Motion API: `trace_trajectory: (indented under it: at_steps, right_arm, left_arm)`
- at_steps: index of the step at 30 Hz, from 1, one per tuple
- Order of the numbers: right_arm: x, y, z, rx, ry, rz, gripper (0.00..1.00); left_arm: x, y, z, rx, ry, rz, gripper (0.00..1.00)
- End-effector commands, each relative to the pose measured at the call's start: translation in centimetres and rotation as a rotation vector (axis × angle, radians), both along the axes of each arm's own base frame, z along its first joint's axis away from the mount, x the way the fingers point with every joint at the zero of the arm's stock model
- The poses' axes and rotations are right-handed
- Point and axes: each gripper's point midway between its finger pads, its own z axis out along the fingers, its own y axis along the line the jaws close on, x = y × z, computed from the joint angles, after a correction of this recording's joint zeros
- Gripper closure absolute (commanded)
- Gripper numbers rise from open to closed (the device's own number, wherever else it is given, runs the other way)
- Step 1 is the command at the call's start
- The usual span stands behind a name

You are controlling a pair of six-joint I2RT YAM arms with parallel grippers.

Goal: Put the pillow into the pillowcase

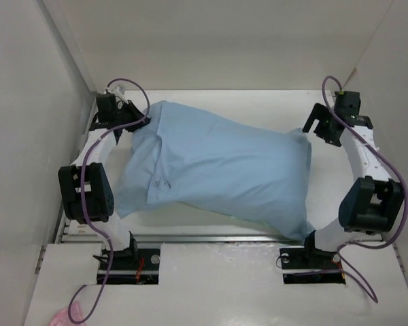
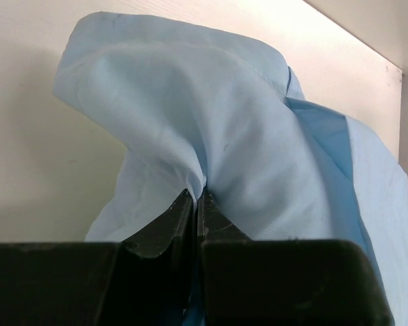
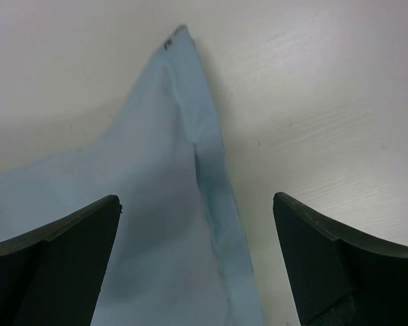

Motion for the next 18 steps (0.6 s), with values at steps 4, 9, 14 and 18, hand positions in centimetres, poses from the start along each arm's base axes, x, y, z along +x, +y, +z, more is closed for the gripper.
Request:
trace_trajectory:
  at_steps: [4, 9, 14, 18]
  right_arm:
    - [1.5, 5.0, -6.8, 0.264, 0.053, 0.16, 0.01]
    - [7.6, 10.0, -2.3, 0.315, -0.116, 0.396, 0.95]
    - [13.6, 11.4, 13.6, 0.278, -0.432, 0.538, 1.0]
    - [12.8, 11.1, 29.2, 0.142, -0.771, 0.571, 1.0]
  left_arm:
    - [0.7, 0.0, 3.3, 0.042, -0.115, -0.017, 1.0]
    - [2.7, 0.3, 4.1, 0.061, -0.117, -0.028, 1.0]
    - [8.8, 0.0, 18.0, 0.086, -0.363, -0.083, 1.0]
    - [8.8, 0.4, 28.3, 0.1, -0.543, -0.076, 1.0]
